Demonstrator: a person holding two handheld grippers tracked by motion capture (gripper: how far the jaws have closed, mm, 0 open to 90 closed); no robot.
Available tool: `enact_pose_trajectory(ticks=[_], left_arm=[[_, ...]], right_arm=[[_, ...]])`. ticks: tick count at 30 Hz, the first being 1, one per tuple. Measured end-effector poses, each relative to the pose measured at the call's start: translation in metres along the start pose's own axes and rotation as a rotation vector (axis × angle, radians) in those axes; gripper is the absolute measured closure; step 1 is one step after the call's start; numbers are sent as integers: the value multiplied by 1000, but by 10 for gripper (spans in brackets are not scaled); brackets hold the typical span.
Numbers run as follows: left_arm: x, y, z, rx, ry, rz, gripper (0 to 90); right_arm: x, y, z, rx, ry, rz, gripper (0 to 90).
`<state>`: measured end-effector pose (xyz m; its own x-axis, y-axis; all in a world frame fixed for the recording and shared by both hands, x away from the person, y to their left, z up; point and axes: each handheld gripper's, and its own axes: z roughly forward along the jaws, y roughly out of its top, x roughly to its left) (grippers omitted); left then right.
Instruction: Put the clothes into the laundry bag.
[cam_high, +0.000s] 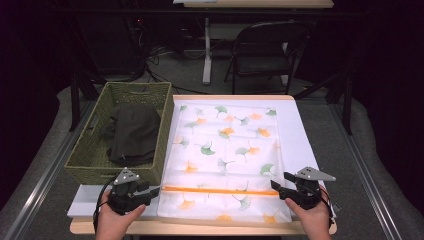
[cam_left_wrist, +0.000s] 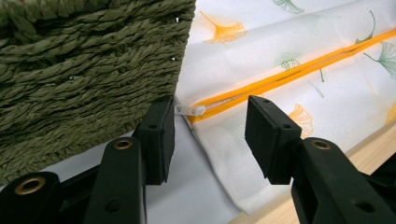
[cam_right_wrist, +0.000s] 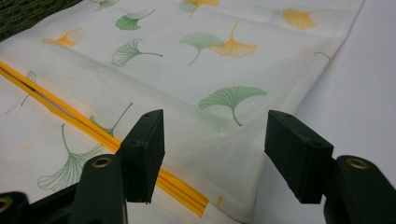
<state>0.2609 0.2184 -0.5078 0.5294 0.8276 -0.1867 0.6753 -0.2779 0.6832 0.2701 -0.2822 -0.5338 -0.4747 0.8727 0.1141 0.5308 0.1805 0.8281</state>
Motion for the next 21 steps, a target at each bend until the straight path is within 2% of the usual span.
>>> enact_pose_trajectory(ticks=[14,15,21], left_arm=[[-3,3,-6,12,-7,1,532],[-11,8,-15,26,-14,26,532],[-13,17,-28,13,-8,21,473]], right_arm=[[0,0,1,2,2,3,378],[0,0,1,2,2,3,378],[1,-1,1,-10,3,16,379]])
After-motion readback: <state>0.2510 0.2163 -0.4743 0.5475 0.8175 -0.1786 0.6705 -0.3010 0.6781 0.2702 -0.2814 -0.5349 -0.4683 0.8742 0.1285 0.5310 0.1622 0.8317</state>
